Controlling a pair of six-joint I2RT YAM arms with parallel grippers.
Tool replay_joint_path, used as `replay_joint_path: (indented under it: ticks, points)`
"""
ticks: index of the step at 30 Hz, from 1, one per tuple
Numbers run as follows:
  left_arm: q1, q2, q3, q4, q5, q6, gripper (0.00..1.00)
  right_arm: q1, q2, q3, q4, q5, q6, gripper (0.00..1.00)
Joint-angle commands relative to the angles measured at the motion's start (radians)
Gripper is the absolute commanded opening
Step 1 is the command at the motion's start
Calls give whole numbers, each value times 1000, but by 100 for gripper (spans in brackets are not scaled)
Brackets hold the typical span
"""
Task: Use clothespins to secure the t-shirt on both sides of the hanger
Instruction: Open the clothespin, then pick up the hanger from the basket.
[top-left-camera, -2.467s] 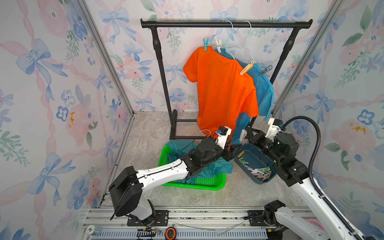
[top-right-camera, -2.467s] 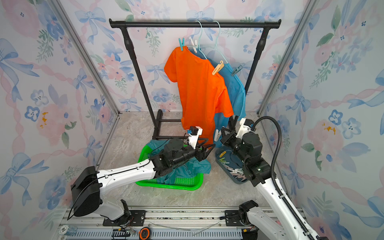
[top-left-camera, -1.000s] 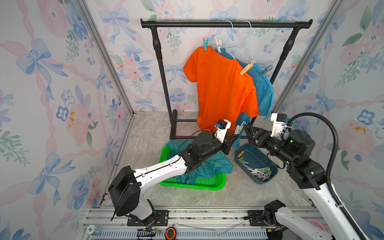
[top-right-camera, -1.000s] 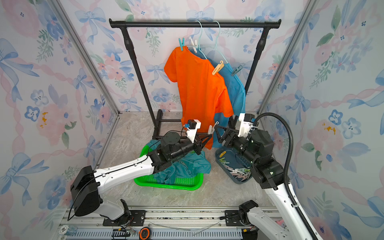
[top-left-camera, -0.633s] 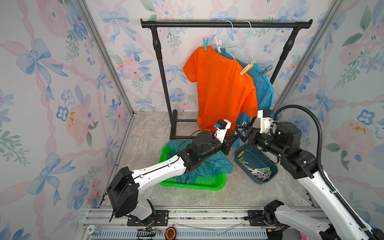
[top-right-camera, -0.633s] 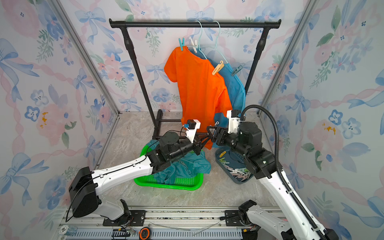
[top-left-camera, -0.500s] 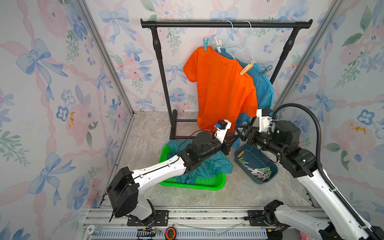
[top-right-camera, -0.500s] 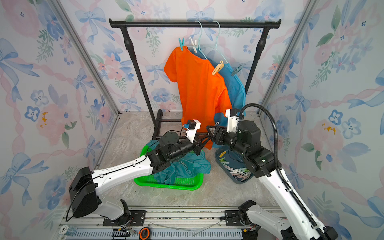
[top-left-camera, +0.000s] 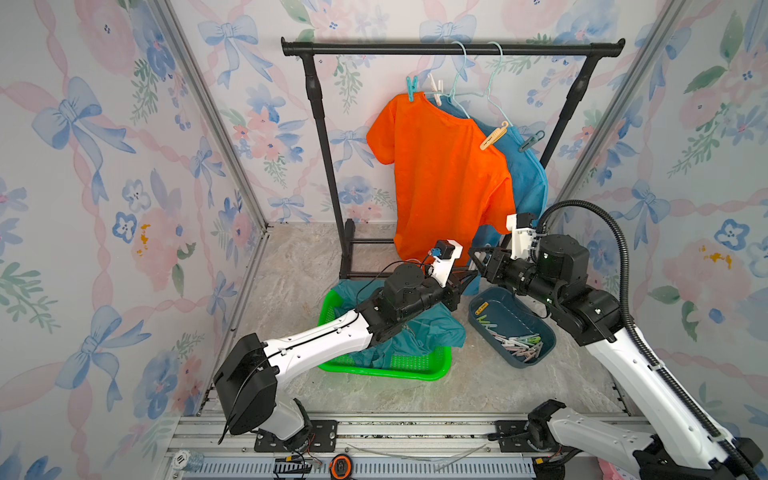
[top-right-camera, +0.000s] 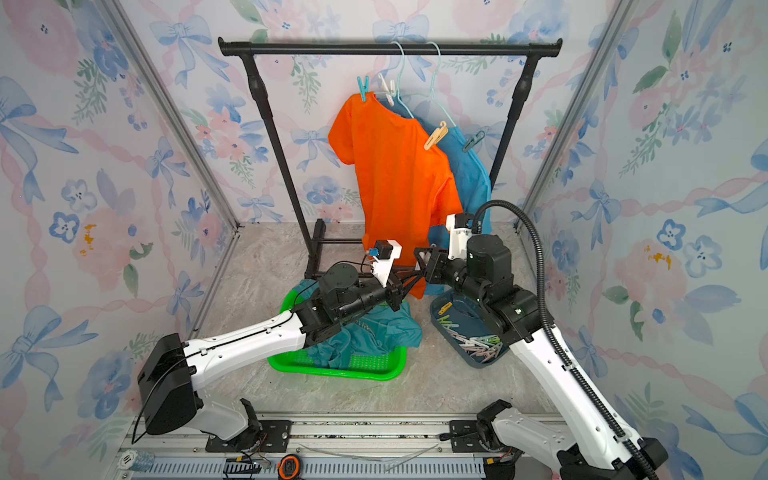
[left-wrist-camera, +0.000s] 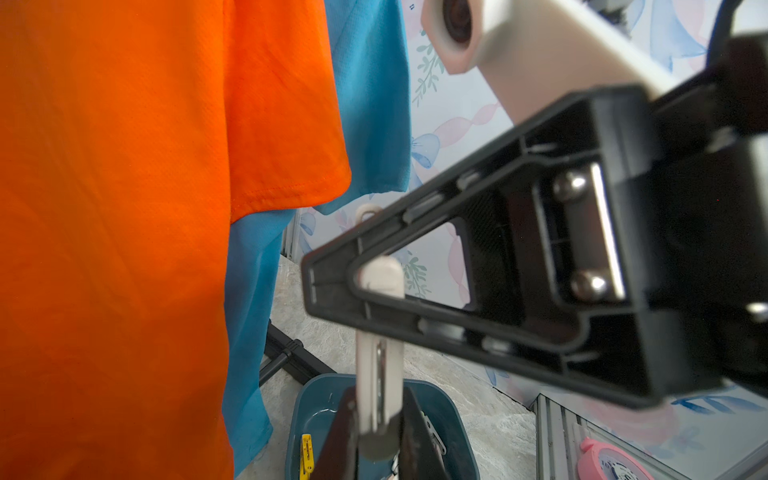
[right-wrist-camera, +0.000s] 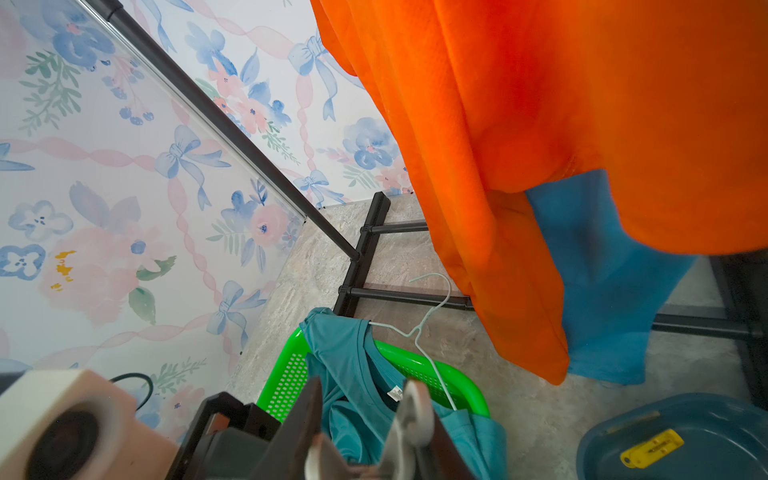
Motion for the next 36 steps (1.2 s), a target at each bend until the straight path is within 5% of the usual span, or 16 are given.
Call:
replay_joint_path:
  ticks: [1, 4, 11, 18, 25, 36]
  points:
    - [4, -2, -19, 5, 13, 11, 4, 6, 5, 27, 8, 7, 7, 28]
    - [6, -5, -27, 4, 1, 10, 10, 6, -3, 17, 17, 7, 12, 22]
    - [31, -87, -96, -10, -51, -46, 50, 4, -17, 11, 8, 30, 8, 25]
    - [102, -271, -184, -216, -138, -107, 50, -14, -33, -31, 23, 21, 5, 25]
    - [245, -324, -210, -468, -85, -196, 34, -38, -40, -105, 60, -14, 7, 25]
    - [291, -20, -70, -570, -31, -154, 51, -116, -67, -245, 116, -88, 25, 25]
